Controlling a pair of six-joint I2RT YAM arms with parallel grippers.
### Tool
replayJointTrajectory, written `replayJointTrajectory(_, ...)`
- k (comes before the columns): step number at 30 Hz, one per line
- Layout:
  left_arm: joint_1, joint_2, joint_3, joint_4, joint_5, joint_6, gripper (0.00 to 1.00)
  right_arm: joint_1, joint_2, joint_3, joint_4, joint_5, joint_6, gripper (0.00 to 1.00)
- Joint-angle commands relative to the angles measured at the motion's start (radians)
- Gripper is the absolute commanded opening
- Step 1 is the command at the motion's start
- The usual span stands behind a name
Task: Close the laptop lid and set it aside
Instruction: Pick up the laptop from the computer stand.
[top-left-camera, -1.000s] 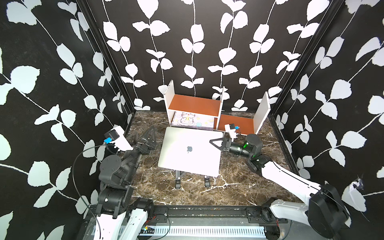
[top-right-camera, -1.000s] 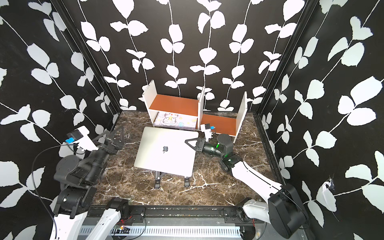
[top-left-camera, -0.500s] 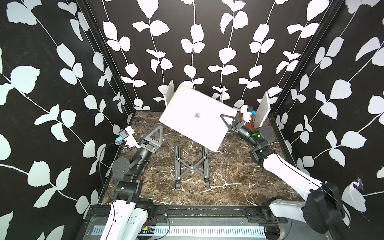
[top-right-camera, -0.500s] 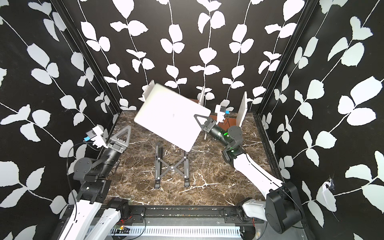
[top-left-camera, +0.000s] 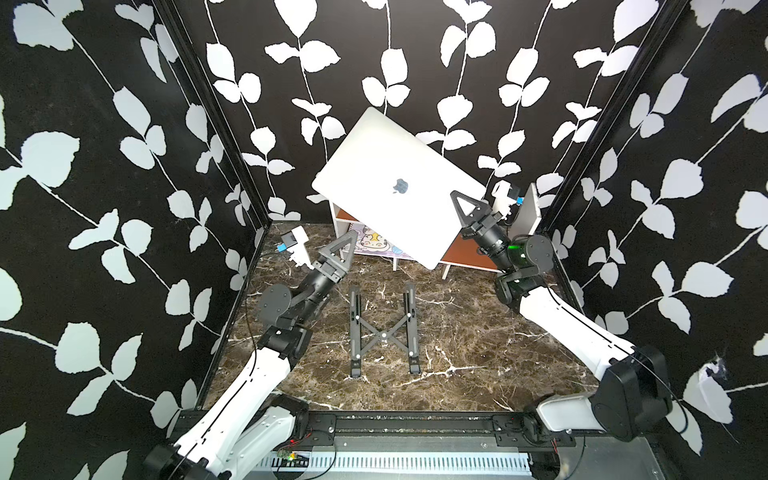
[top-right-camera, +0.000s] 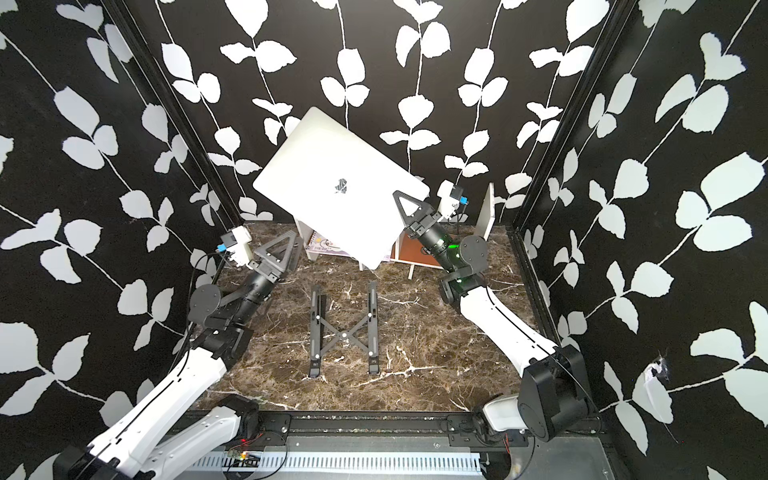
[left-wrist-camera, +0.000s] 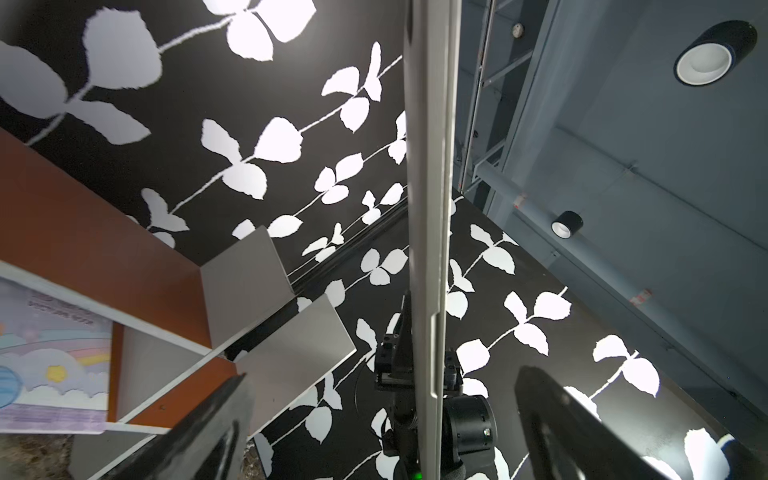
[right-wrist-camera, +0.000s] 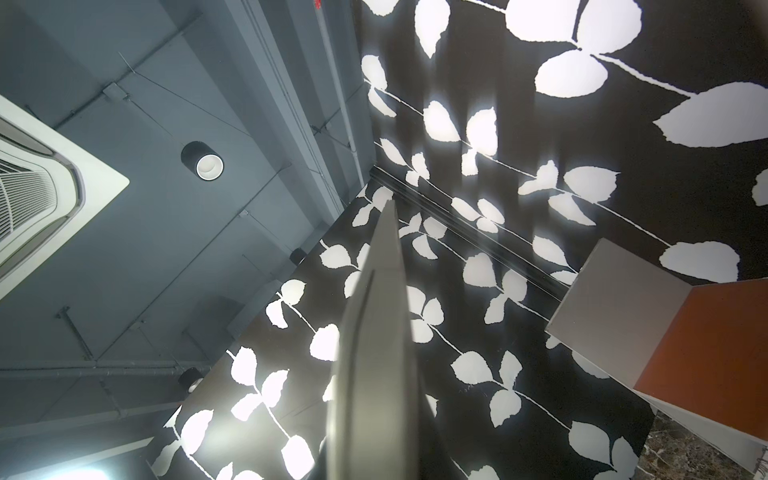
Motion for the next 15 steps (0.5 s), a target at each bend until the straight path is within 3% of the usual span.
replayJointTrajectory(1,-0.065,0.05,0.07,0.127,-0.069,0.083,0.92,-0.002,-0.049,0.051,0.207,0.057,0.04,0.0)
replayJointTrajectory(7,-0.107,0.119,0.12,0.137,-0.137,0.152,0.82,-0.003,-0.065,0.047,0.193,0.056,0.03,0.0)
replayJointTrajectory(15,-0.126,0.165,0.142,0.19,-0.185,0.157,0.53,-0.002,-0.041,0.057,0.215,0.071,0.042,0.0)
